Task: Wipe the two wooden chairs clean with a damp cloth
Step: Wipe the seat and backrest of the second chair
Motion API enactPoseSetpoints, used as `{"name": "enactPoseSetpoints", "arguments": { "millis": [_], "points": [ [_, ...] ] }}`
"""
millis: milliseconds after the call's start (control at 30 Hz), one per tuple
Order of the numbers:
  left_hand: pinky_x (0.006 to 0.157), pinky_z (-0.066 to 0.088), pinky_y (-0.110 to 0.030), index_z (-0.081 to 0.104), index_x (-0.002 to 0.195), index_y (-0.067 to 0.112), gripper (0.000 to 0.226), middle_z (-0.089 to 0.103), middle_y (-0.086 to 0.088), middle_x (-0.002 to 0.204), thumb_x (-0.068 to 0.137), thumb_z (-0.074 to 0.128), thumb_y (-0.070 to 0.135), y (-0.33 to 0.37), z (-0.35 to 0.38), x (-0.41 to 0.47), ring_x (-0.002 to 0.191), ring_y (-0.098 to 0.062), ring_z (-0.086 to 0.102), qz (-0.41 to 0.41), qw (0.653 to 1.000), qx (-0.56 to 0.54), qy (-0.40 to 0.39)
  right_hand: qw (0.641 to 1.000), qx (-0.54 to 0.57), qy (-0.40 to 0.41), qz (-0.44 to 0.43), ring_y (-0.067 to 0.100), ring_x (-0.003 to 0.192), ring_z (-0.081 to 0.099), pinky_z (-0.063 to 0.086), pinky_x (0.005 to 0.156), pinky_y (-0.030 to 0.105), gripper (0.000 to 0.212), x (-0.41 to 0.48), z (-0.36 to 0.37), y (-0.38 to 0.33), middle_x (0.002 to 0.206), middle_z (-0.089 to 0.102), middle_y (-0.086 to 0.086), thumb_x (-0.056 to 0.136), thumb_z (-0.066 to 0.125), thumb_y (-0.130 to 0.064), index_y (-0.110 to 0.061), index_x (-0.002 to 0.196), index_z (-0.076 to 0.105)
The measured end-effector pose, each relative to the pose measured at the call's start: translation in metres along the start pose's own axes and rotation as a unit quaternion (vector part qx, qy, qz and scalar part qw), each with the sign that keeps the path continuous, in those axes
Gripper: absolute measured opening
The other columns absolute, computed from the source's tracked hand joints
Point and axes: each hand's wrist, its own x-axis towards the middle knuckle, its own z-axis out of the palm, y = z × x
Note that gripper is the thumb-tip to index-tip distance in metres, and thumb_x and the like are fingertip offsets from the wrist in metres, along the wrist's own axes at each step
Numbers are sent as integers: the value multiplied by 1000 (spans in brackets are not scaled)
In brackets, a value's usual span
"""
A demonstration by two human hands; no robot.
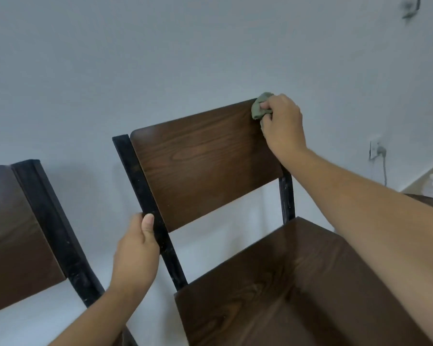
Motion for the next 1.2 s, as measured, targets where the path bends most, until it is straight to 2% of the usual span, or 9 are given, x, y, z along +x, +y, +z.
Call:
{"name": "enactPoseSetpoints", "arguments": {
  "millis": [300, 533, 633, 767, 867, 967, 1033, 1100, 1200],
  "points": [
    [85, 59, -57, 51, 111, 22, 46, 65, -8, 95, 104, 20, 55, -15, 0, 8, 90, -30, 67, 18, 1000, 0, -9, 997, 33, 15, 64, 21, 100, 59, 50, 84, 23, 15, -119, 18, -7, 104, 64, 9, 91, 61, -1, -6, 104, 67],
    [78, 57, -31, 58, 123, 15, 46, 69, -10, 112, 106, 32, 49, -16, -6, 10, 102, -27, 70, -40, 985, -145, -80, 979, 173, -36, -103, 29, 89, 58, 55, 69, 41, 20, -179, 38, -139, 93, 66, 13, 77, 68, 9, 0, 94, 73],
    [89, 58, -36, 63, 126, 13, 46, 75, -9, 111, 104, 43, 48, -19, -20, 11, 106, -23, 72, -107, 958, -226, -138, 972, 199, -65, -107, 30, 91, 55, 55, 65, 46, 22, -183, 44, -166, 95, 65, 14, 79, 64, 8, 2, 99, 72],
    [106, 49, -46, 68, 115, 10, 34, 78, -8, 111, 106, 45, 33, -24, -36, 9, 119, -28, 67, -194, 880, -392, -185, 961, 144, -111, -210, 28, 90, 54, 55, 67, 39, 14, -220, 44, -141, 93, 65, 15, 86, 63, 5, 2, 97, 71],
    [106, 48, -48, 66, 102, 10, 34, 66, -12, 132, 103, 48, 39, -19, -35, 12, 124, -34, 64, -206, 887, -373, -179, 938, 97, -185, -276, 27, 92, 57, 54, 70, 32, 17, -247, 36, -118, 97, 67, 16, 81, 74, 1, -1, 97, 71],
    [106, 49, -46, 68, 113, 9, 42, 69, -12, 115, 99, 54, 46, -13, -29, 12, 117, -33, 67, -177, 915, -327, -157, 900, 54, -281, -330, 32, 94, 59, 55, 68, 38, 28, -261, 28, -100, 103, 66, 18, 74, 76, 8, 1, 100, 69],
    [100, 52, -43, 70, 105, 12, 44, 74, -10, 104, 97, 55, 52, -12, -25, 11, 110, -31, 71, -149, 933, -293, -143, 893, 38, -328, -305, 32, 95, 57, 56, 65, 42, 25, -258, 18, -80, 103, 64, 16, 77, 69, 11, 0, 99, 68],
    [98, 54, -42, 71, 110, 16, 45, 75, -9, 109, 97, 52, 55, -14, -21, 9, 107, -28, 72, -116, 958, -230, -124, 929, 66, -302, -205, 24, 90, 55, 52, 64, 34, 17, -239, 0, -50, 95, 60, 9, 82, 65, 6, -5, 94, 67],
    [95, 57, -43, 68, 107, 14, 40, 75, -8, 105, 99, 51, 49, -18, -12, 6, 99, -26, 73, -82, 972, -209, -72, 992, 75, -102, -22, 15, 84, 56, 48, 69, 23, 11, -173, -28, 0, 91, 59, 1, 84, 66, 0, -8, 91, 68]
  ]
}}
